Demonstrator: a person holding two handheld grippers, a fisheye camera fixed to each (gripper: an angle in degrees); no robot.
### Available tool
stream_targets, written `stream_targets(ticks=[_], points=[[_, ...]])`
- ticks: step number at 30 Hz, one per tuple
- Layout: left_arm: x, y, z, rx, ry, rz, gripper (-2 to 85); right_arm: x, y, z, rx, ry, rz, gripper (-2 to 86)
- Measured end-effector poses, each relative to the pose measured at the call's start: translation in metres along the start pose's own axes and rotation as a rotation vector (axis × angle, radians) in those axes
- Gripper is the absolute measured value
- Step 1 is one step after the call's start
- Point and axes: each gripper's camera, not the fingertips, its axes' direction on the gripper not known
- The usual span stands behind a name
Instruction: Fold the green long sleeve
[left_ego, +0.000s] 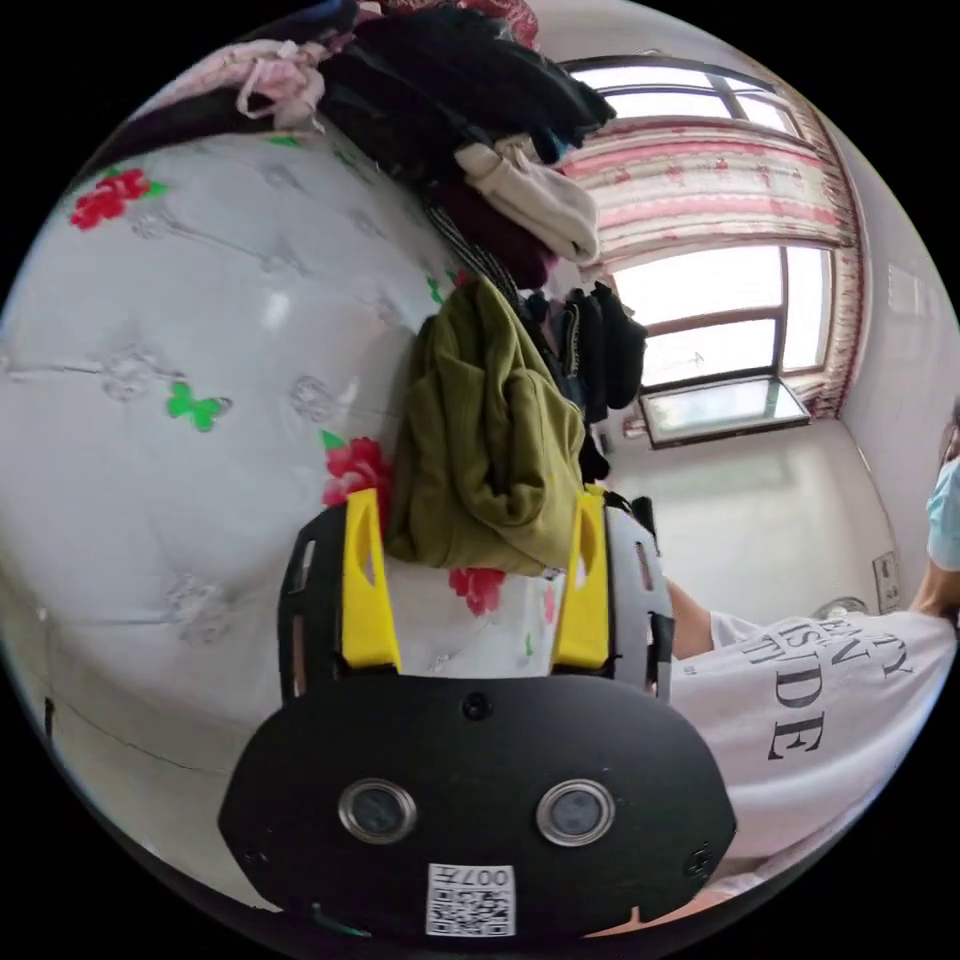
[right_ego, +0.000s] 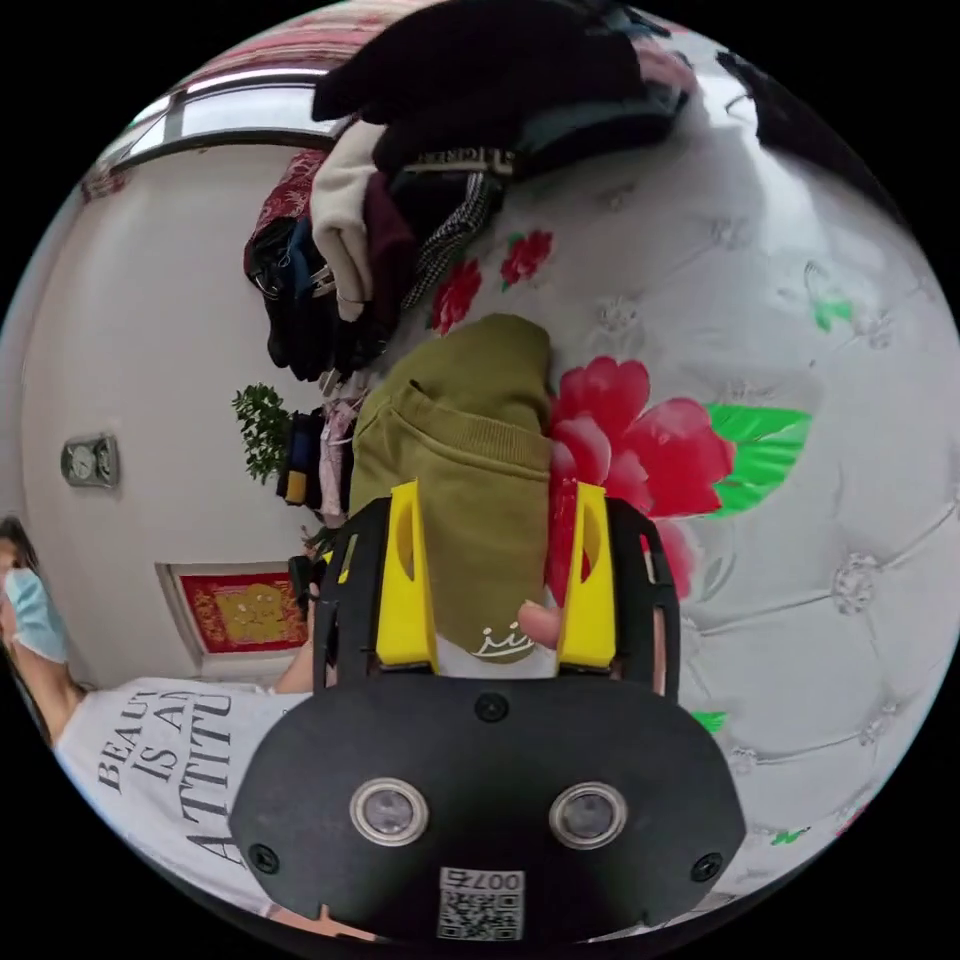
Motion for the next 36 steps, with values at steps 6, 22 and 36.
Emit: stream_targets(ticks=[6, 22, 36], points=[[-0.018, -0.015, 0.036, -0.073, -0.016, -0.049, 19.4, 0.037, -0.011, 0.013, -0.061, -0.179, 0.070, 13.1], [0.029, 0.141, -0.076, 0.037, 0.031, 0.009, 13.5, -0.021, 0.118, -0.079, -0.101, -0.280, -0.175, 8.6], [0.002, 0.103, -0.185, 0.057, 0.053, 0.171, 13.5, -0.106, 0.104, -0.048, 0.007, -0.278, -0.243, 8.7]])
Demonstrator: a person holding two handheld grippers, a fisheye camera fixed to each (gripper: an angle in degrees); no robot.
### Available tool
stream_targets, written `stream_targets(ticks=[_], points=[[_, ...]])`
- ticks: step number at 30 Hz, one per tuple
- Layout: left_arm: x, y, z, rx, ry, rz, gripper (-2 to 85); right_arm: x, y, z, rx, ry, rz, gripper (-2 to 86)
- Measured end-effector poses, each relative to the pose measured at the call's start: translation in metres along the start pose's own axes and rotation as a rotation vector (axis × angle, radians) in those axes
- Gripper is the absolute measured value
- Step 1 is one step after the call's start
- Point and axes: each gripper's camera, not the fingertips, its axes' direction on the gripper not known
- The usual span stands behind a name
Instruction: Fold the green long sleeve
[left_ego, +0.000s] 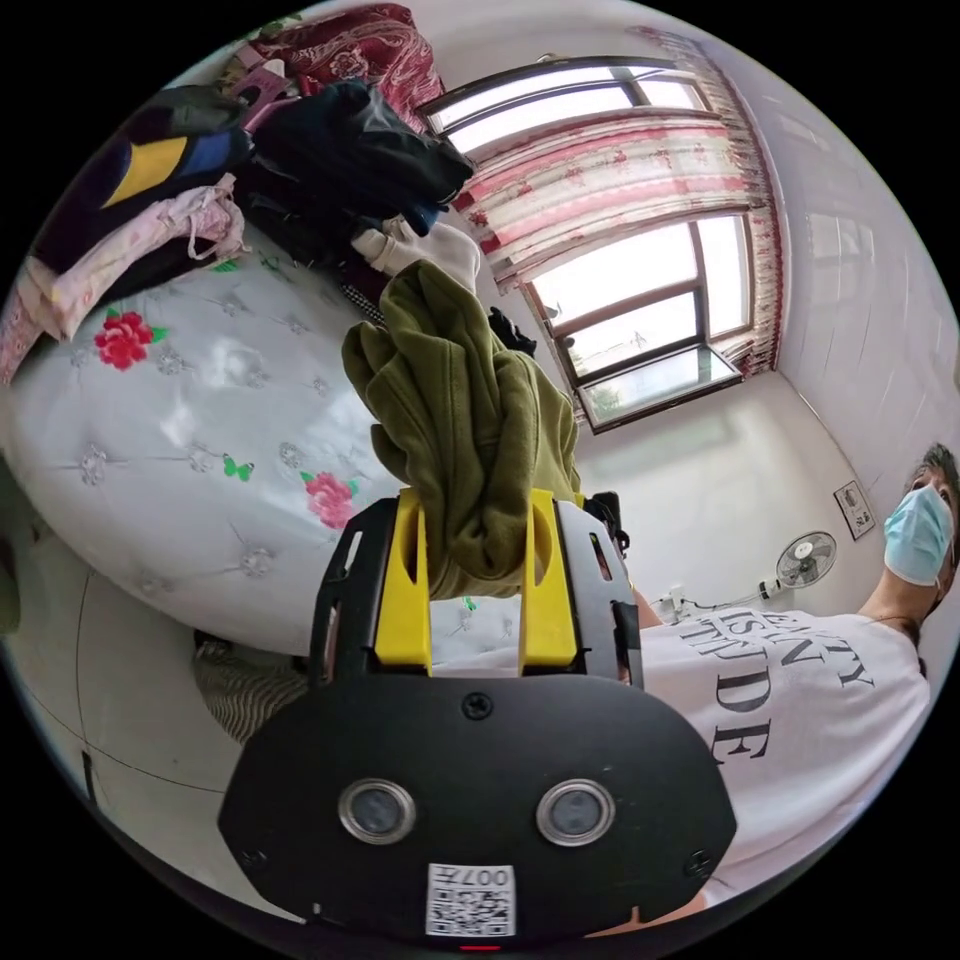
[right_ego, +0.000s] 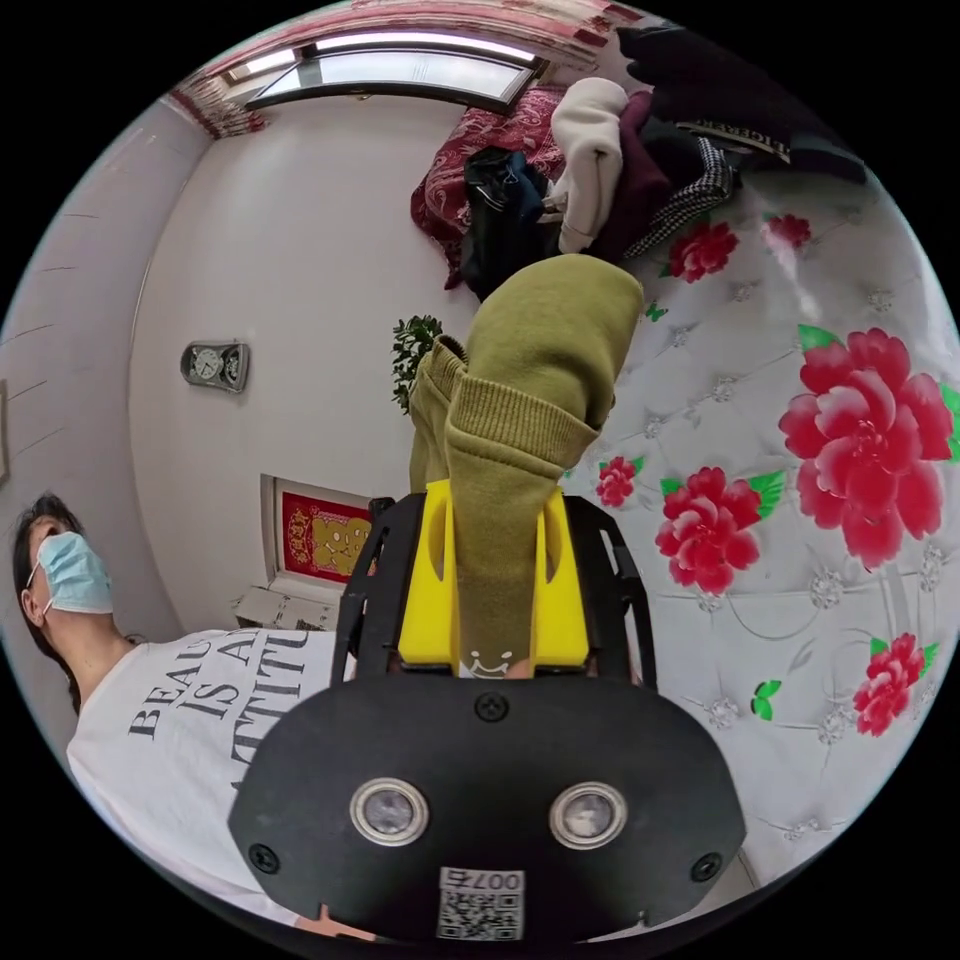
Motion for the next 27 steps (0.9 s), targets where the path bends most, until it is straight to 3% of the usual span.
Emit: stream_targets(ticks=[8, 16, 21, 27], points=[[-0.030, -0.030, -0.076, 0.030, -0.026, -0.004, 13.4, -0.025, -0.050, 0.082, -0.039, -0.022, 0.029, 7.6], [-0.008, -0.100, -0.203, 0.167, -0.099, 0.102, 13.6, -0.134, -0.165, 0.209, -0.109, -0.115, -0.119, 5.6], [-0.011, -0.167, -0.295, 0.281, -0.303, 0.072, 14.7, -0.188, -0.231, 0.326, -0.120, -0.120, -0.112, 8.6], [-0.095, -0.164, -0.287, 0.268, -0.670, -0.251, 16.0, -0.123, -0.243, 0.440, -0.342, 0.054, 0.016, 9.9]])
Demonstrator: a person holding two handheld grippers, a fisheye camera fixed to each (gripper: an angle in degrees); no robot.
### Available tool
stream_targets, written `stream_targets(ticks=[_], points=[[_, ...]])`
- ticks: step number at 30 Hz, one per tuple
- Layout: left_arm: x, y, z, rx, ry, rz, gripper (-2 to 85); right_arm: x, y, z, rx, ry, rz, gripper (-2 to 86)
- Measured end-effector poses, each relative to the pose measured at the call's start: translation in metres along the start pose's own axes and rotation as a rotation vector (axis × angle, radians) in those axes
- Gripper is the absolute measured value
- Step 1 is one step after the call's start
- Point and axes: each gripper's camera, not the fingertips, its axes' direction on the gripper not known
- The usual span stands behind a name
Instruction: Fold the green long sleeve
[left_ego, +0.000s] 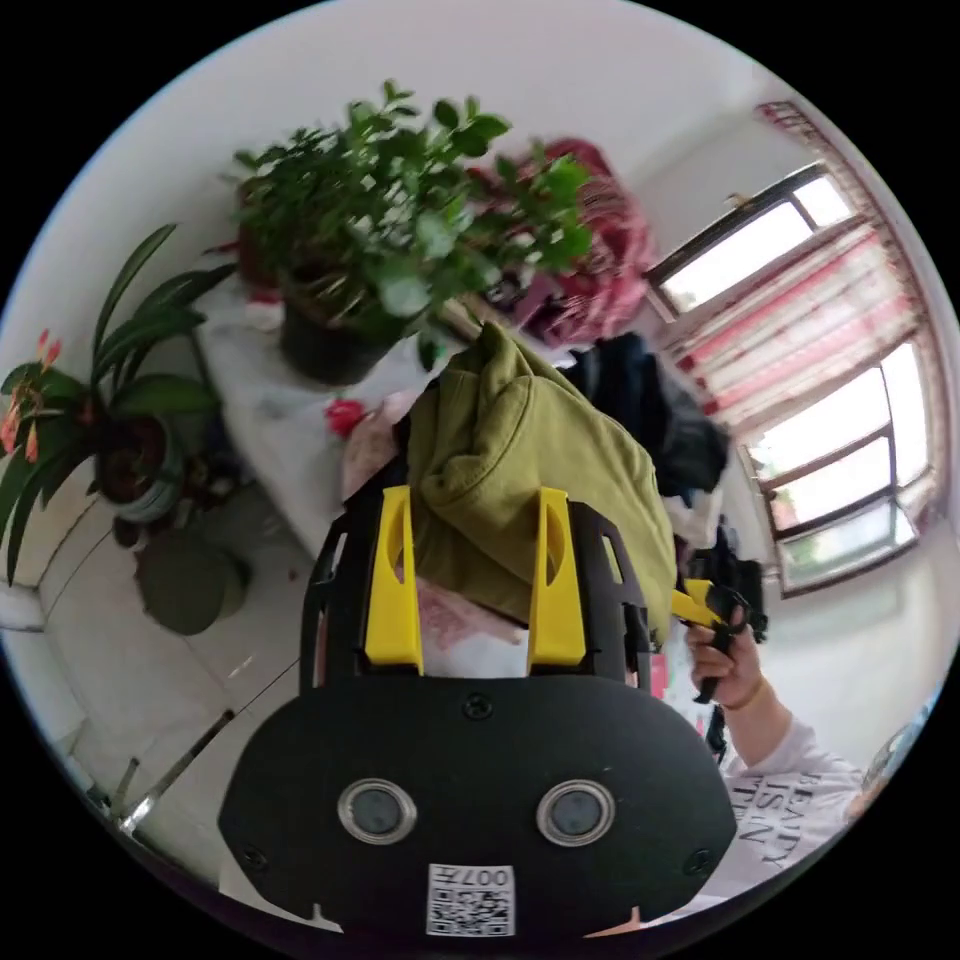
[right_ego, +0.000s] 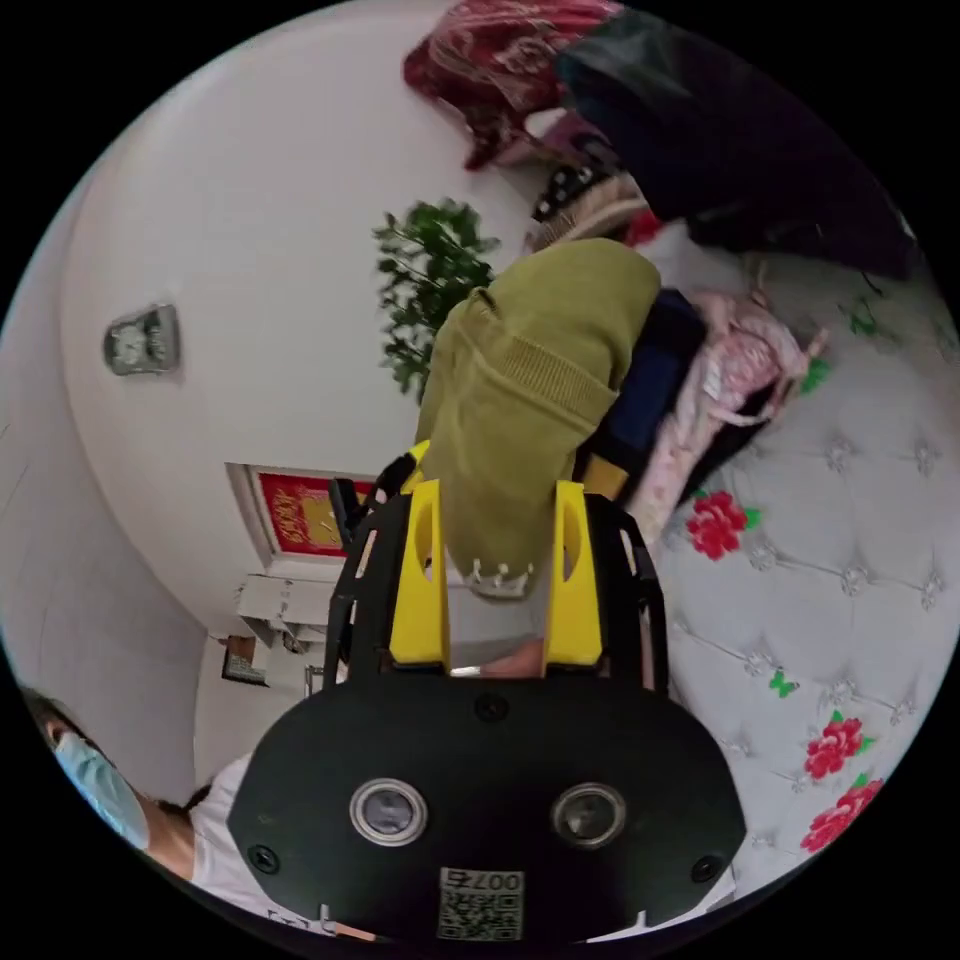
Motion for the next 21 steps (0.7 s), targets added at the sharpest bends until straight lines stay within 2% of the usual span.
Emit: stream_targets(ticks=[3, 5, 9, 12, 14, 16, 19, 21], points=[[-0.005, 0.024, 0.001, 0.099, 0.094, 0.008, 15.9, 0.032, 0.031, 0.002, -0.013, -0.015, -0.003, 9.1], [0.004, 0.027, -0.002, 0.102, 0.092, 0.040, 15.6, 0.039, 0.049, -0.007, -0.011, 0.028, -0.057, 8.8], [0.046, 0.035, -0.031, 0.177, -0.017, 0.110, 12.8, 0.053, 0.106, -0.040, -0.008, 0.311, -0.138, 8.3], [0.088, 0.059, -0.062, 0.298, -0.071, 0.188, 10.4, 0.071, 0.166, -0.062, 0.001, 0.588, -0.123, 7.9], [0.125, 0.078, -0.067, 0.308, -0.092, 0.295, 7.7, 0.086, 0.206, -0.068, -0.011, 0.748, -0.072, 8.0], [0.166, 0.096, -0.055, 0.280, -0.094, 0.404, 4.3, 0.104, 0.261, -0.070, -0.021, 0.867, 0.038, 8.1], [0.240, 0.117, 0.004, 0.114, 0.046, 0.593, -0.1, 0.120, 0.320, -0.080, 0.085, 0.870, 0.213, 7.9], [0.308, 0.132, 0.076, -0.159, 0.214, 0.680, -0.7, 0.129, 0.352, -0.095, 0.208, 0.812, 0.313, 7.8]])
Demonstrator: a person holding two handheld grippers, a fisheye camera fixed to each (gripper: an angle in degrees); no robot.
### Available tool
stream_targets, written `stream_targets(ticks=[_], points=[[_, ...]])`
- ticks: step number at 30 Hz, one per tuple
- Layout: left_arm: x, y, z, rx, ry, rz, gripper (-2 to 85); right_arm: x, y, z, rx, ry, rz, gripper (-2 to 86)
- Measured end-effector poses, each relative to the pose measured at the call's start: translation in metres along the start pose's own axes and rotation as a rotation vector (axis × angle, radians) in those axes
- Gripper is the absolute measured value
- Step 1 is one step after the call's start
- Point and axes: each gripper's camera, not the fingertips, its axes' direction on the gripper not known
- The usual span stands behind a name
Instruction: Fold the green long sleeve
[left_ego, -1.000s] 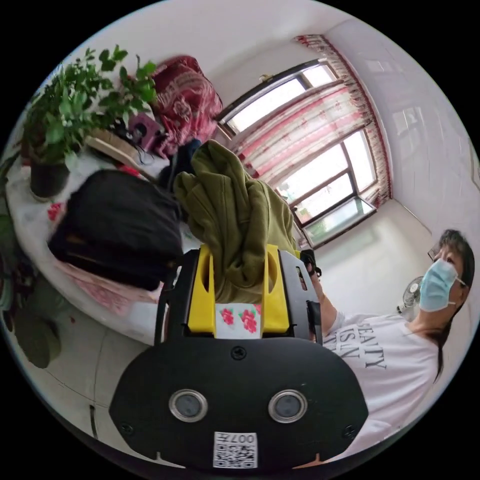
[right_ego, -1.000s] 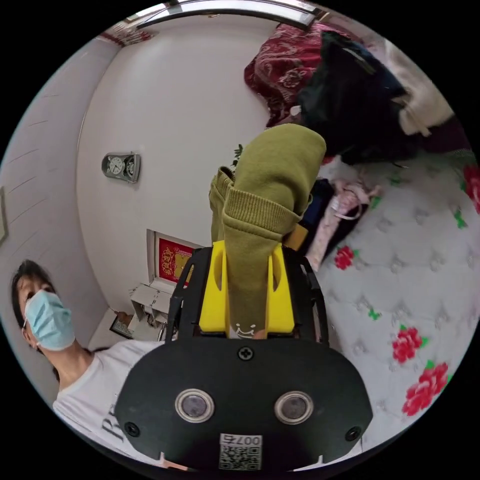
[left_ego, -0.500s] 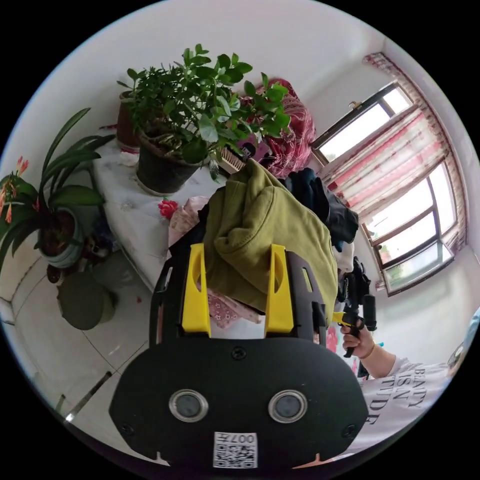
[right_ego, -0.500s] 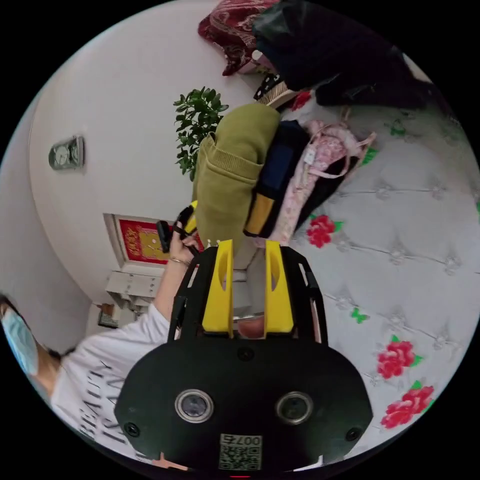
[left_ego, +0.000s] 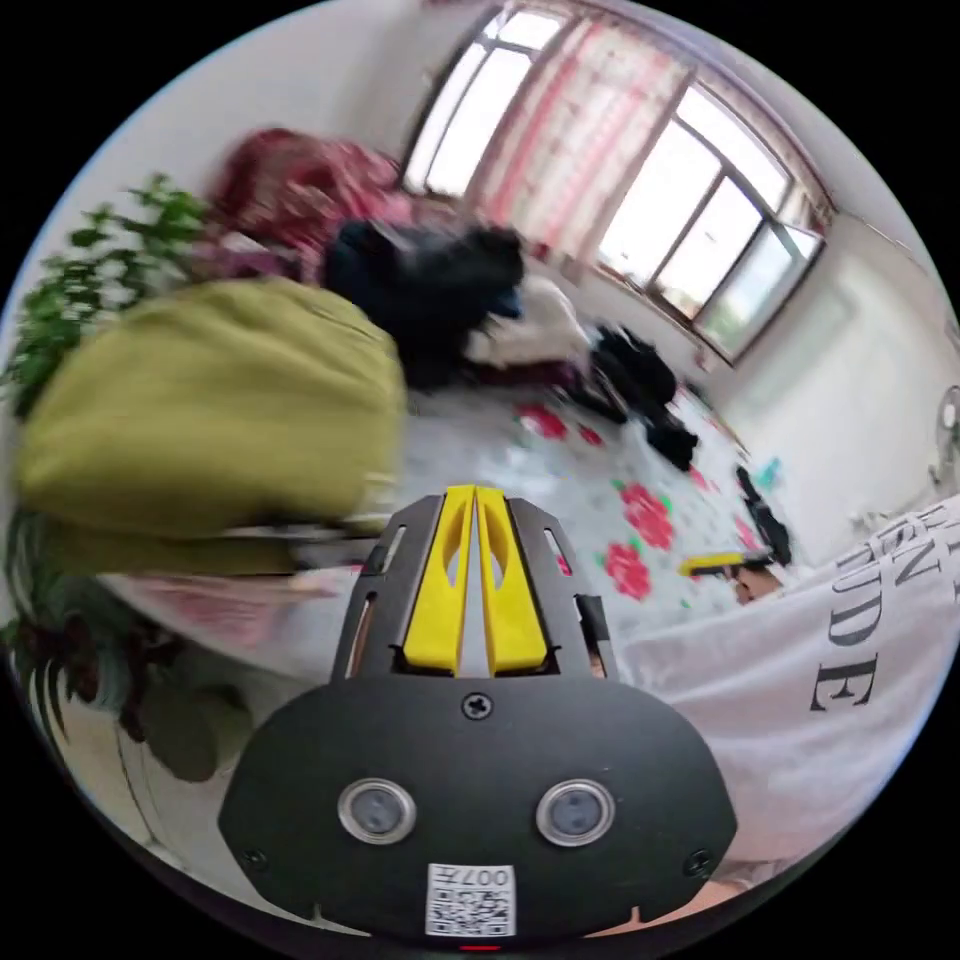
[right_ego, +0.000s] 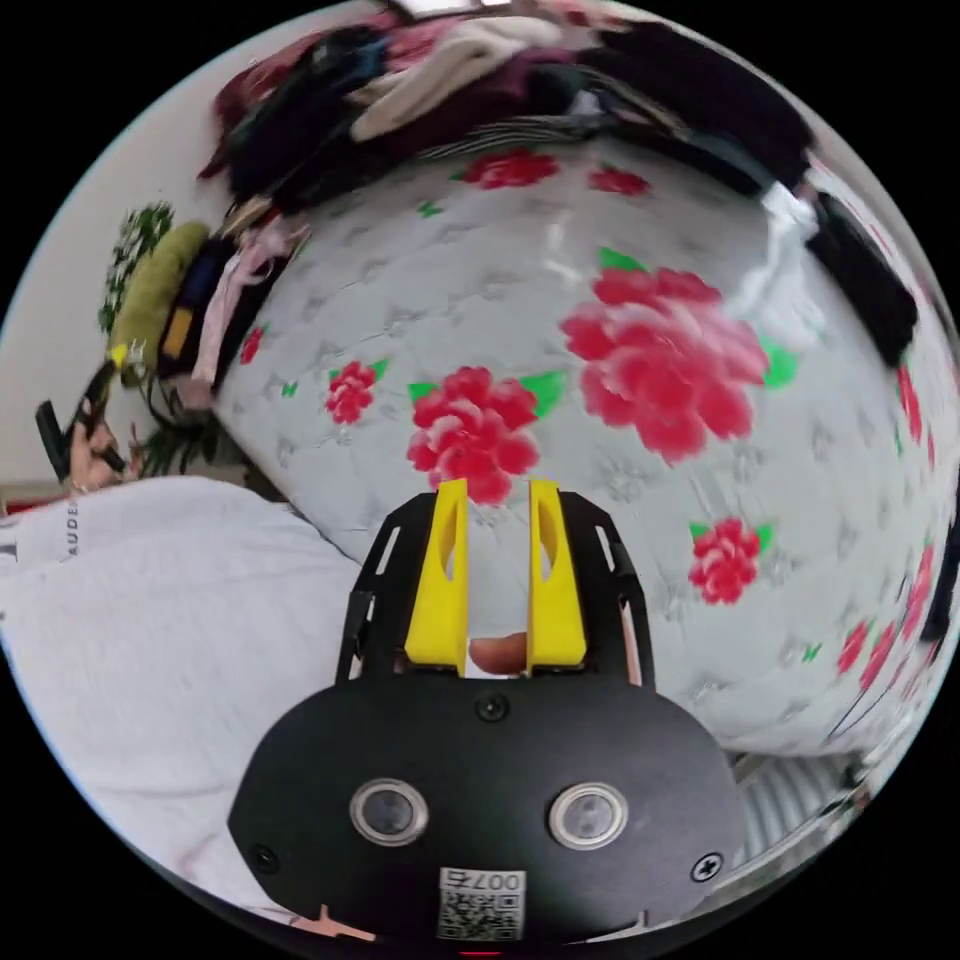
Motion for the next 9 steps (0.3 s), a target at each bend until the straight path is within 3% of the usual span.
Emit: stream_targets(ticks=[4, 6, 9], points=[[0.122, -0.044, 0.105, -0.259, 0.053, 0.305, -0.9, 0.062, 0.050, -0.030, 0.185, -0.020, 0.201, 7.6], [0.212, -0.056, 0.164, -0.421, -0.050, 0.543, -1.0, 0.093, 0.074, -0.048, 0.269, 0.008, 0.261, 7.5], [0.307, -0.057, 0.226, -0.560, -0.125, 0.729, -1.0, 0.161, 0.123, -0.079, 0.411, 0.065, 0.366, 7.6]])
